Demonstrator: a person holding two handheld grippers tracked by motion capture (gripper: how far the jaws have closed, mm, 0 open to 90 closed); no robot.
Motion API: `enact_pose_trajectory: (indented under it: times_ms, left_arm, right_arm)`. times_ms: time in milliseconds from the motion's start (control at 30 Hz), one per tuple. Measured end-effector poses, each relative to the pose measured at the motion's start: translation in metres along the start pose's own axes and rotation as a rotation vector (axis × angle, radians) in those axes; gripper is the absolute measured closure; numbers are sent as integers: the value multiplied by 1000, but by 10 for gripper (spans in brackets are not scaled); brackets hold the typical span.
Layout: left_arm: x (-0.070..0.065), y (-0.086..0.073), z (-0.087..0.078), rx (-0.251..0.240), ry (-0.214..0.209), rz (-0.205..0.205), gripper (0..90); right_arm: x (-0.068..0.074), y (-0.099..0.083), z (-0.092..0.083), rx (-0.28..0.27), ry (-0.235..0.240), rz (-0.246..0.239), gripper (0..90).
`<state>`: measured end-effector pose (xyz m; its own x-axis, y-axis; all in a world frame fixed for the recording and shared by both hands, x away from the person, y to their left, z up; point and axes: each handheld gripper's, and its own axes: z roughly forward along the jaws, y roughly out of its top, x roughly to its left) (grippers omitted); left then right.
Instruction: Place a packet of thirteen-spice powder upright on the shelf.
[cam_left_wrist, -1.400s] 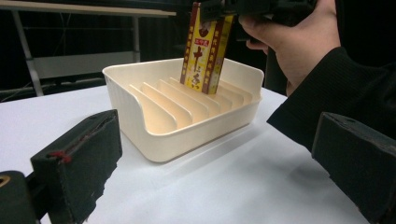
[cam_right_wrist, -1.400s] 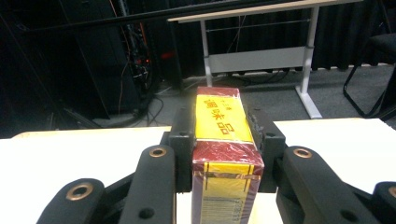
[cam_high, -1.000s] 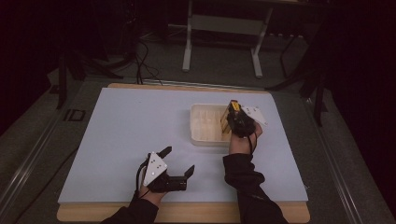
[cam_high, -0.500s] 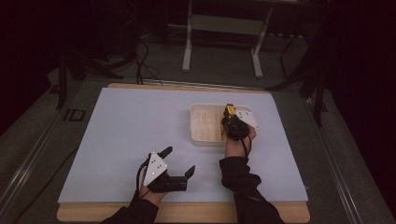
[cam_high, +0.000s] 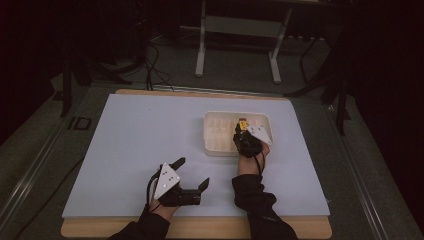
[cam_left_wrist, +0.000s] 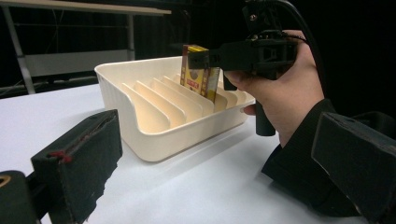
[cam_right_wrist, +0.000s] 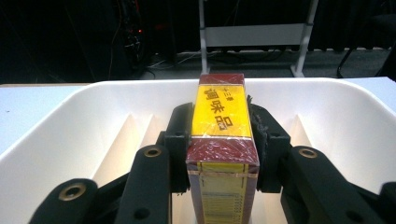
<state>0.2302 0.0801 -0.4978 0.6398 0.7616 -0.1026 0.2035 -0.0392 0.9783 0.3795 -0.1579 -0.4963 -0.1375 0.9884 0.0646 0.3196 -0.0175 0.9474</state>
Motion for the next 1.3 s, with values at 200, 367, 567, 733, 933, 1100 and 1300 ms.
enact_pose_trajectory:
  times_ms: [200,367,567,733,933,1100,1300]
  left_arm:
    - [0,0,0,-1,-2,1,29]
    - [0,0,1,5,1,4,29]
    - [0,-1,2,10,-1,3,29]
    - [-1,-1,2,12,-6,5,29]
    - [-1,-2,1,15,-12,3,30]
    - [-1,-1,-1,9,-10,6,30]
    - [-1,-1,-1,8,-5,11,30]
  right_arm:
    - [-4,5,3,36,36,1,603]
    - [-7,12,0,48,69,-32,556]
    - [-12,26,-6,98,137,-64,461]
    - [-18,38,-15,96,200,-82,346]
    - [-29,48,-27,114,310,-68,230]
    - [-40,49,-37,106,372,-39,174]
    - [-48,50,-51,103,455,-64,137]
